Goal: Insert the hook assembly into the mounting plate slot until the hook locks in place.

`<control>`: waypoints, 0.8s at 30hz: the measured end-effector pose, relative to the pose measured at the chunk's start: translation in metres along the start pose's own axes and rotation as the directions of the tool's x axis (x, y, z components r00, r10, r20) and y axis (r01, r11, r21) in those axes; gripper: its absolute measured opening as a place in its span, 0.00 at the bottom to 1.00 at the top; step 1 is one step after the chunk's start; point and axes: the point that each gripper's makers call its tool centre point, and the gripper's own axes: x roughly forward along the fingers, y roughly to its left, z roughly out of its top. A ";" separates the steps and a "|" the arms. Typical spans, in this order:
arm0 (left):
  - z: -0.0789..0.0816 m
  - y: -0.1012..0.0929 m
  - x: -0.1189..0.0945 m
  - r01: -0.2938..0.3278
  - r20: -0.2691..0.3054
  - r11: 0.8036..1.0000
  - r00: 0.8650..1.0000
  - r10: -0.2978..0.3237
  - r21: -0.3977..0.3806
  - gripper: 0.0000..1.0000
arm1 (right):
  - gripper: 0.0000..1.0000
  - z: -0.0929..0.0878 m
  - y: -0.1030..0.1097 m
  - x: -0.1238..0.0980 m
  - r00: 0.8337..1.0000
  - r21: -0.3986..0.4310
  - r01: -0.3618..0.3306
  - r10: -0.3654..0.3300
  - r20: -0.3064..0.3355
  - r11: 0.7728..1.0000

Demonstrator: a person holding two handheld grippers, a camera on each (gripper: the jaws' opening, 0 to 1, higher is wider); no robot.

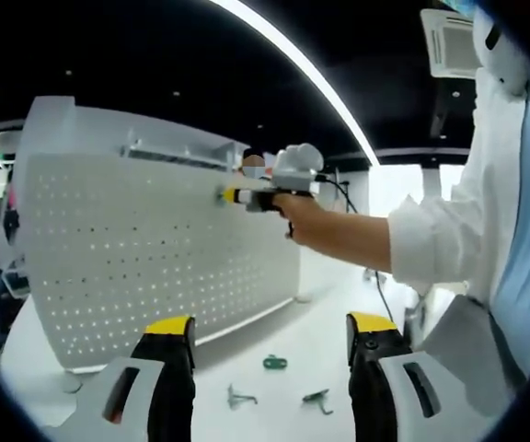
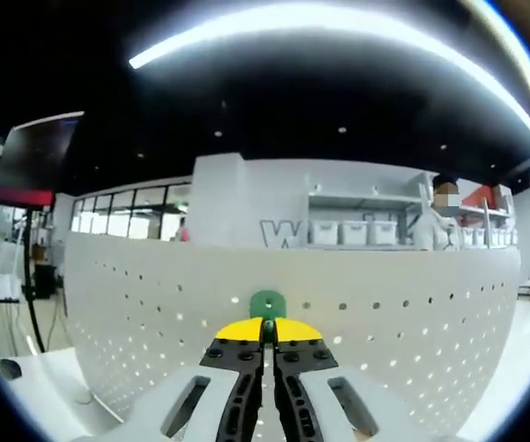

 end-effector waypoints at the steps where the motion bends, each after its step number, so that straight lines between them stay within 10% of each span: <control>1: 0.000 0.000 0.000 0.000 0.000 1.000 1.000 0.000 -0.001 0.68 | 0.00 0.000 0.000 0.000 1.000 -0.001 0.000 0.000 0.000 1.000; 24: 0.004 0.002 -0.003 -0.007 0.020 1.000 1.000 0.008 -0.020 0.66 | 0.01 -0.004 0.000 0.008 1.000 -0.170 0.014 -0.017 -0.012 0.985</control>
